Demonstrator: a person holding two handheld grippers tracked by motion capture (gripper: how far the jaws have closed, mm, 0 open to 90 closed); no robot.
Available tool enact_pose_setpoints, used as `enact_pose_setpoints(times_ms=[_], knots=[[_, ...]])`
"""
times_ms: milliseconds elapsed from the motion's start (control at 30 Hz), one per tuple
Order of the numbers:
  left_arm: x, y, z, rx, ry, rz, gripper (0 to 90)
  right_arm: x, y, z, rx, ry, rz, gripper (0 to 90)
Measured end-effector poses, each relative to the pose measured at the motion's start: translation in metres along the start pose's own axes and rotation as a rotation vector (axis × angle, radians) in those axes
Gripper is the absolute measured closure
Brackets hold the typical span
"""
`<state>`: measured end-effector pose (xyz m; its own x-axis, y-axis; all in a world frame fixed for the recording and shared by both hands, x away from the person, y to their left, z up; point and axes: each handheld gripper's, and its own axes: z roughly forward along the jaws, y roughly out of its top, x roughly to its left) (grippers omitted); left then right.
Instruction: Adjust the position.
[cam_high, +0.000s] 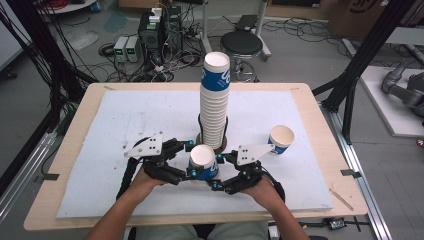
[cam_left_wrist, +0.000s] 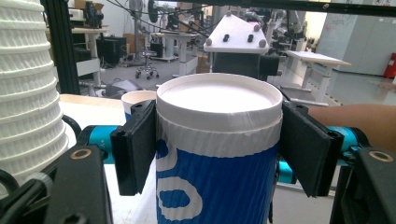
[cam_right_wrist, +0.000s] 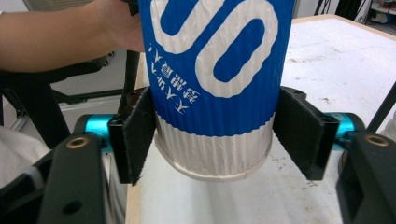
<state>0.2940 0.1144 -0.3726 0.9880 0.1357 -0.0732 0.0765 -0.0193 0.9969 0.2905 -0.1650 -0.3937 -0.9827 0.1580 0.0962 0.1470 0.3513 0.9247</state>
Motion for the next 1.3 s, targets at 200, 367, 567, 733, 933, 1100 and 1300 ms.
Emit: enact_pose_setpoints(times_ms=[200, 367, 567, 733, 933, 1100, 1300], knots=[[0.001, 0.0, 0.0, 0.015, 0.0, 0.003, 31.8, -0.001, 0.001, -0.001, 0.02, -0.011, -0.011, 36.4], [0.0, -0.001, 0.001, 0.094, 0.044, -0.008, 26.8, -0.003, 0.001, -0.001, 0.083, -0.012, -0.004, 37.0], [0.002, 0.001, -0.001, 0.164, 0.078, -0.036, 15.4, -0.004, 0.006, -0.003, 0.15, -0.022, -0.019, 37.0], [0.002, 0.003, -0.004, 0.21, 0.052, -0.029, 15.4, -0.004, 0.012, -0.008, 0.214, -0.039, -0.038, 37.0], [0.001, 0.007, -0.002, 0.268, 0.031, -0.013, 15.4, -0.005, 0.026, -0.01, 0.312, -0.062, -0.09, 36.9], [0.001, 0.011, 0.001, 0.304, 0.019, -0.003, 15.4, -0.004, 0.038, -0.006, 0.414, -0.067, -0.134, 36.9], [0.003, 0.016, 0.006, 0.367, 0.011, 0.007, 16.0, -0.003, 0.048, 0.003, 0.531, -0.049, -0.171, 36.9]])
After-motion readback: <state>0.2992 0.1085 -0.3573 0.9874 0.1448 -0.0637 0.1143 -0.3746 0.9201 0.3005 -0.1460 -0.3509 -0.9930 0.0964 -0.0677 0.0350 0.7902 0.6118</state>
